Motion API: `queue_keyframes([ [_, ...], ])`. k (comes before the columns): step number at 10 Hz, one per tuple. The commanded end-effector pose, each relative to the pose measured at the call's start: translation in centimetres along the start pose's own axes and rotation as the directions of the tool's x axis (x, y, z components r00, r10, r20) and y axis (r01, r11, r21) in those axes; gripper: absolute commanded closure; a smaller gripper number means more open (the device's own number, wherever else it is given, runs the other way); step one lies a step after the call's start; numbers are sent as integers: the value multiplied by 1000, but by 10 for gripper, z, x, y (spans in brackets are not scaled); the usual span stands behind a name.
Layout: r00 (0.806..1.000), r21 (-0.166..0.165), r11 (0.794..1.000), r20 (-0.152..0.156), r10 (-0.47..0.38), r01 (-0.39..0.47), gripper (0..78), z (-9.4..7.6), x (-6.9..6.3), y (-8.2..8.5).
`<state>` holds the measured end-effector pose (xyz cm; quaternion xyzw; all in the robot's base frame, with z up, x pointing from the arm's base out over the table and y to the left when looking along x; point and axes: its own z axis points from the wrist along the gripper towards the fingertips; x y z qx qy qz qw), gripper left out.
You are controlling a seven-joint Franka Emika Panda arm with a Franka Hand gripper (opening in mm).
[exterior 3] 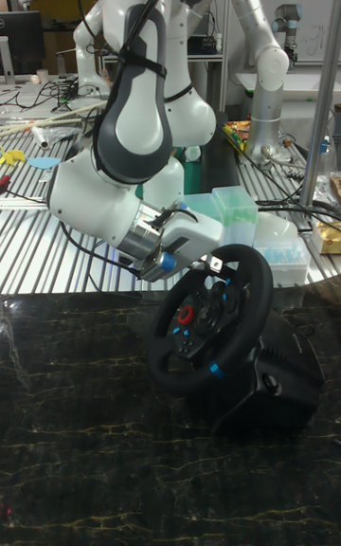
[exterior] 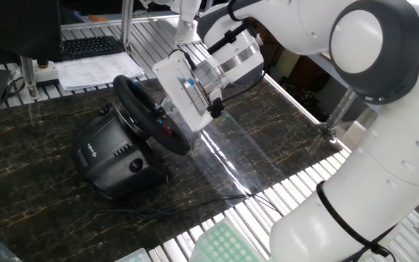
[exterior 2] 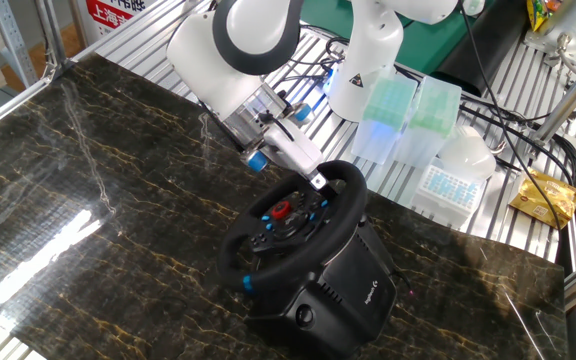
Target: Rotate the steering wheel 90 degrees clockwise
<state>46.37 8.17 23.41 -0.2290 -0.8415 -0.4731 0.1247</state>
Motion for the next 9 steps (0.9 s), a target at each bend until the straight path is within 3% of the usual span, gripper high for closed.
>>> queue_keyframes([
  [1, 1000, -11, 1000, 26, 15, -15, 776, -2, -2, 6],
  [9, 995, -17, 998, 80, 62, -61, 776, -4, -8, 11],
])
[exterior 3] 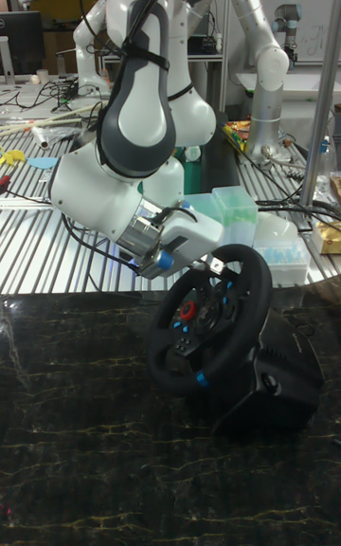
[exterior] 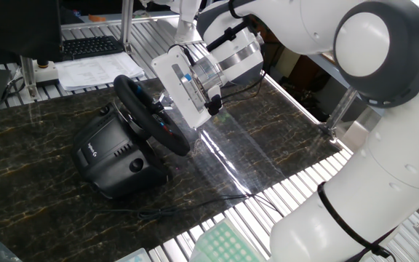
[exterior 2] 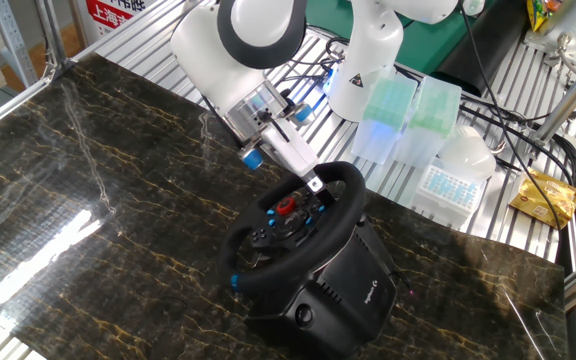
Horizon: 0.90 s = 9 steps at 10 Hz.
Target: Rotate the steering wheel 90 degrees clockwise
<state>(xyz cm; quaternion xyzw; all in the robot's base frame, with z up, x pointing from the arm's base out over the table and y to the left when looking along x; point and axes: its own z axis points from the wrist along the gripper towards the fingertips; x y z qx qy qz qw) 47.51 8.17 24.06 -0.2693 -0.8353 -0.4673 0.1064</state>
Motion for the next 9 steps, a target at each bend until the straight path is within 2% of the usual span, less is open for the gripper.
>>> queue_keyframes([
  [1, 1000, -2, 1000, 12, 9, -9, 776, -1, -1, 1],
  [6, 999, -15, 999, 39, 36, -35, 776, -1, -2, 1],
  [9, 998, -12, 999, 43, 39, -38, 776, -1, -2, 1],
])
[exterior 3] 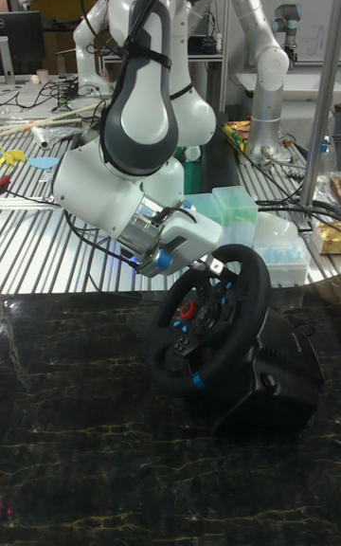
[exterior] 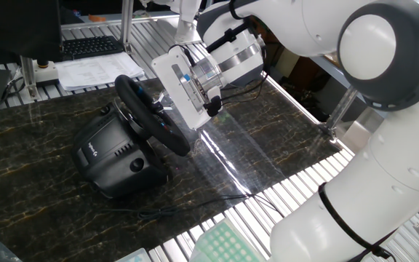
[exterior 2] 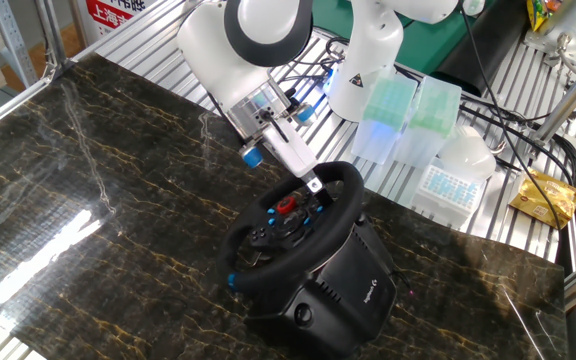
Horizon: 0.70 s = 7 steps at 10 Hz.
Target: Rotate the steering wheel 90 degrees clockwise
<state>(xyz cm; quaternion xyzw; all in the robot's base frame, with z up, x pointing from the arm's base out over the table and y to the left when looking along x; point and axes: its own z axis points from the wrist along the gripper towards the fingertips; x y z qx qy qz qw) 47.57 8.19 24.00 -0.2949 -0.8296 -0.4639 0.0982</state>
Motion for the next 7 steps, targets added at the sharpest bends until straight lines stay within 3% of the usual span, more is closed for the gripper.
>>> queue_keyframes([
  [1, 1000, -1, 1000, 4, -1, 1, 776, -1, -1, 1],
  [4, 1000, 9, 1000, 5, -2, 2, 776, 0, 5, 5],
  [6, 1000, 31, 999, 4, -11, 11, 776, -4, 8, 8],
  [7, 1000, 59, 998, 7, -19, 19, 776, -7, 10, 10],
])
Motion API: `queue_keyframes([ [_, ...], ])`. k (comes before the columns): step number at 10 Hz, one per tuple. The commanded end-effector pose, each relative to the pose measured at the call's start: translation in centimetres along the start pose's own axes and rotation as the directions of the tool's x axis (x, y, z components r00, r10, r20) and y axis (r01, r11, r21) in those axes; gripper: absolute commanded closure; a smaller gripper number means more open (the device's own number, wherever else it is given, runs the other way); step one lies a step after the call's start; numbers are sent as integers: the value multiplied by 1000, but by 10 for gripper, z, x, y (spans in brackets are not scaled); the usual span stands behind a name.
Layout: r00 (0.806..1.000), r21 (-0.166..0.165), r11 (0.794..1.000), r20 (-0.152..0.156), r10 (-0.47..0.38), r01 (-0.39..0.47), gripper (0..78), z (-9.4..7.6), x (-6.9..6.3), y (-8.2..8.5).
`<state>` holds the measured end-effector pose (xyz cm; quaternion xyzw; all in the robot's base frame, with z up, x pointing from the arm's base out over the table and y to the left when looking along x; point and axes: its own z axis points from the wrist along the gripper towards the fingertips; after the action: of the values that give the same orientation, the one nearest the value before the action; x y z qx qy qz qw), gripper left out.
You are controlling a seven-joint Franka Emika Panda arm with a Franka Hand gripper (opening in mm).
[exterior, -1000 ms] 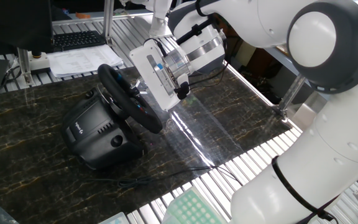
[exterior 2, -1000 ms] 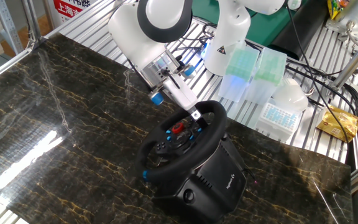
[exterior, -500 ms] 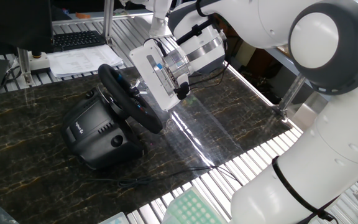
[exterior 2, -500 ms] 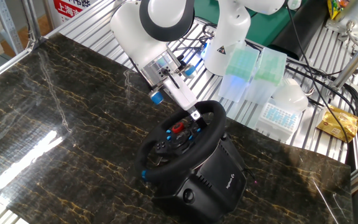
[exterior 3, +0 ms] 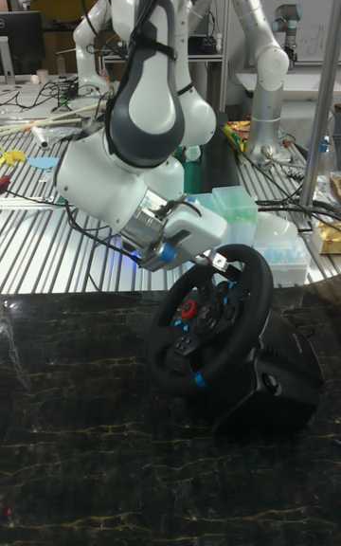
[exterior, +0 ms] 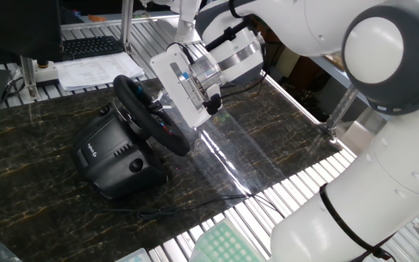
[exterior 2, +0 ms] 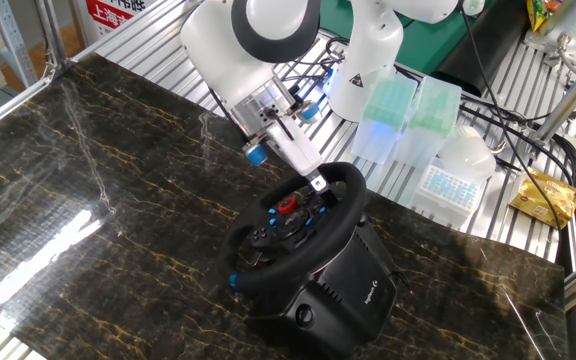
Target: Rotate the steering wheel 90 degrees clockwise
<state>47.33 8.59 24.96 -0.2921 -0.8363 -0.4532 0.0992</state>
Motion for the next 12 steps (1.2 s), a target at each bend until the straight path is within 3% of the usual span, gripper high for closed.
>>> queue_keyframes([
  [1, 1000, 47, 999, 6, -16, 15, 776, -6, 3, 4],
  [3, 999, 103, 994, -7, -41, 41, 776, -19, 6, 6],
  [5, 998, 122, 991, -16, -53, 55, 776, -31, 5, 6],
  [8, 997, 177, 982, 19, -77, 72, 776, -49, 11, 9],
  [10, 995, 193, 977, 17, -95, 90, 776, -58, 17, 11],
  [11, 991, 236, 964, 15, -131, 124, 776, -68, 22, 13],
  [12, 977, 366, 911, 16, -211, 191, 776, -87, 34, 15],
])
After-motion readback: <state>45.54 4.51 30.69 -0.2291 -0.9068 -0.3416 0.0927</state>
